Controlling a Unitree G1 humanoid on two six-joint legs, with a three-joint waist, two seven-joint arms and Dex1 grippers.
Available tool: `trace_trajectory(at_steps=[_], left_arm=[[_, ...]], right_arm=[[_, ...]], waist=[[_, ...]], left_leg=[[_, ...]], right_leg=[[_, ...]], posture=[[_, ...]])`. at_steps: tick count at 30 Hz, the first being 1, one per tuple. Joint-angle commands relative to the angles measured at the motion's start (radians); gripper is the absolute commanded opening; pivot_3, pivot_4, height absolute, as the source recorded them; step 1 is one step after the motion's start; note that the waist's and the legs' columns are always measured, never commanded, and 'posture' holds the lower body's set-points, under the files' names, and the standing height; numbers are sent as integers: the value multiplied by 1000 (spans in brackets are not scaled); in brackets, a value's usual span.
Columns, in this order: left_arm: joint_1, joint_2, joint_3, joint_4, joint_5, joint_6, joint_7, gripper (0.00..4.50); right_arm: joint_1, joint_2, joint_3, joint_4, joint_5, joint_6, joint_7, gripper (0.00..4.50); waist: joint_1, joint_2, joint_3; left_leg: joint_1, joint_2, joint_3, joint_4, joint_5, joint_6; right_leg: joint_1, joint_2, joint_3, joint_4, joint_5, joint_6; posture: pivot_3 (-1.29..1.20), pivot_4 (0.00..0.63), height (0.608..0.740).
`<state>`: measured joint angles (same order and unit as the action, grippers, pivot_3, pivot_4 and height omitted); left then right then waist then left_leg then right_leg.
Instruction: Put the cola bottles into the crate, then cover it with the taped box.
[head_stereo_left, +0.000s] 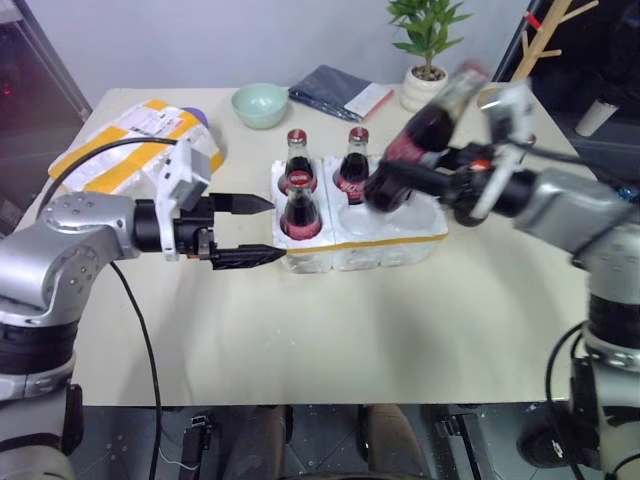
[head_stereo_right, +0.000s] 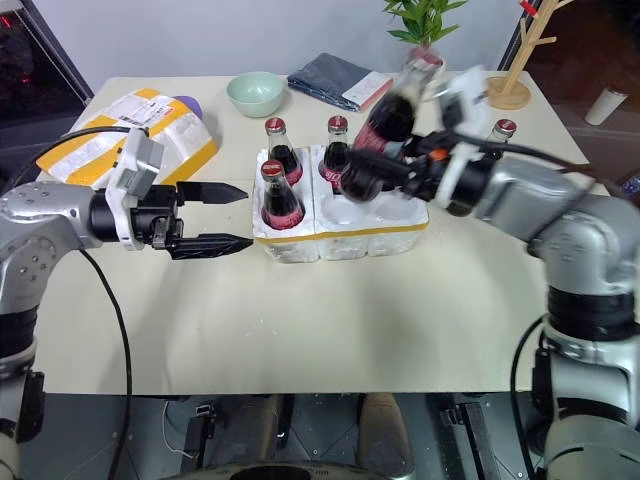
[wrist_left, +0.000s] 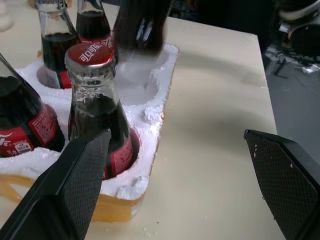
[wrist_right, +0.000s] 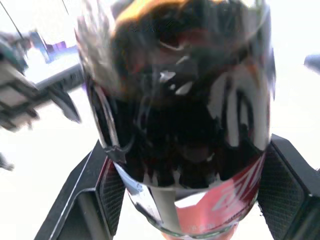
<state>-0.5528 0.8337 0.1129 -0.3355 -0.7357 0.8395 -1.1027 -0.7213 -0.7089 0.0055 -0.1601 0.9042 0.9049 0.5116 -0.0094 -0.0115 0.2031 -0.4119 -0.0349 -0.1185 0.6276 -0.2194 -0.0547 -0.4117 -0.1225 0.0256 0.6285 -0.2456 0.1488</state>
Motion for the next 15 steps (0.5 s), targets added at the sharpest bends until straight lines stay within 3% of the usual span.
trace_trajectory(at_steps=[1, 8, 11, 12, 15], left_arm=[[0, 20, 49, -43, -35, 5, 28, 4500], [17, 23, 43, -44, -37, -15, 52, 4500], [2, 11, 20, -37, -31, -28, 52, 4500], [-4, 8, 13, -30, -27, -33, 49, 4500], [-27, 3, -4, -6, -20, -43, 41, 4500]], right_arm=[[-40, 11, 24, 17, -92, -65, 81, 2858], [-23, 94, 92, 88, -208, -92, 156, 2858], [-29, 121, 111, 143, -281, -107, 147, 4221], [-31, 126, 110, 150, -296, -108, 145, 4429], [-22, 119, 66, 119, -302, -90, 138, 4429]], waist=[[-1, 0, 0], [-9, 0, 0], [-10, 0, 0], [-9, 0, 0], [-7, 0, 0]], left_leg=[[-1, 0, 0, 0, 0, 0], [-1, 0, 0, 0, 0, 0], [-1, 0, 0, 0, 0, 0], [-1, 0, 0, 0, 0, 0], [0, 0, 0, 1, 0, 0]], right_leg=[[-1, 0, 0, 0, 0, 0], [-2, 0, 0, 1, 0, 0], [-2, 0, 0, 1, 0, 0], [-2, 0, 0, 1, 0, 0], [-1, 0, 0, 2, 0, 0]], posture=[[0, 150, 739], [0, 150, 739], [0, 150, 739], [0, 150, 739], [0, 150, 739]])
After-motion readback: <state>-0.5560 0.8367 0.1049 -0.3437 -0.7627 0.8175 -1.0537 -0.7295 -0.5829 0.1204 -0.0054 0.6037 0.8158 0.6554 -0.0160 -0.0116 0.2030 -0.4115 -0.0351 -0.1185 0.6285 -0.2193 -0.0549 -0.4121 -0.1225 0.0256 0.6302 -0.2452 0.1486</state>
